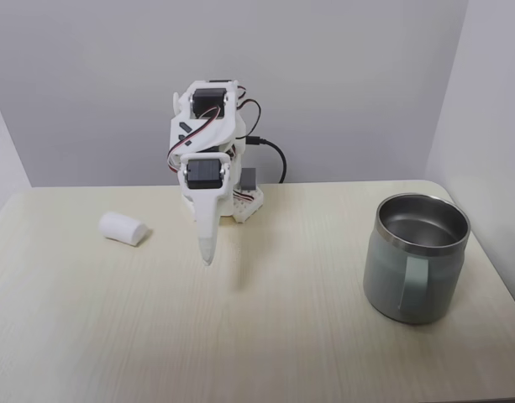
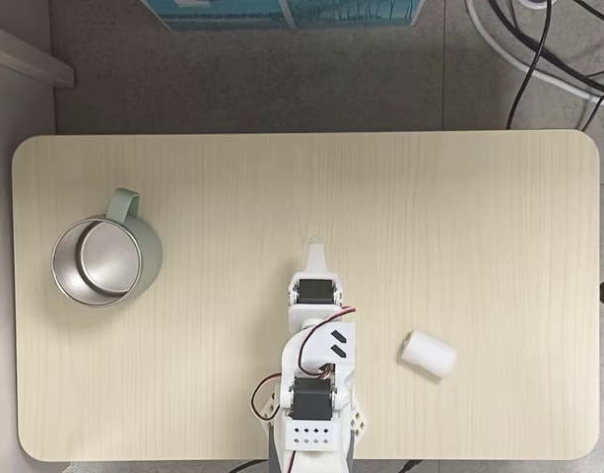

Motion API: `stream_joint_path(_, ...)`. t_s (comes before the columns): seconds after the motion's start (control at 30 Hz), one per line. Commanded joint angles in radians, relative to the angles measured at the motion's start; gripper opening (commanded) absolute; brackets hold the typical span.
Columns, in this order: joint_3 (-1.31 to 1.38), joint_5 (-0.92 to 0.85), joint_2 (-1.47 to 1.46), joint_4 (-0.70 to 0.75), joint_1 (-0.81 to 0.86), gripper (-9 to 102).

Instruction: Grasp a dressing and put it in the cup.

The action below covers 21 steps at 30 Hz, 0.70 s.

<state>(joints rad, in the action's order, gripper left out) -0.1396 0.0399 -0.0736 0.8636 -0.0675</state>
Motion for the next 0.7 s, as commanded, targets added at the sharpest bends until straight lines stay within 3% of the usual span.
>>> stream_joint_path(0.0, 0.0, -0.005, -0.012, -0.009, 0.029, 0)
stream_joint_path(0.67, -0.006, 0.002, -0.012, -0.017, 0.018, 0)
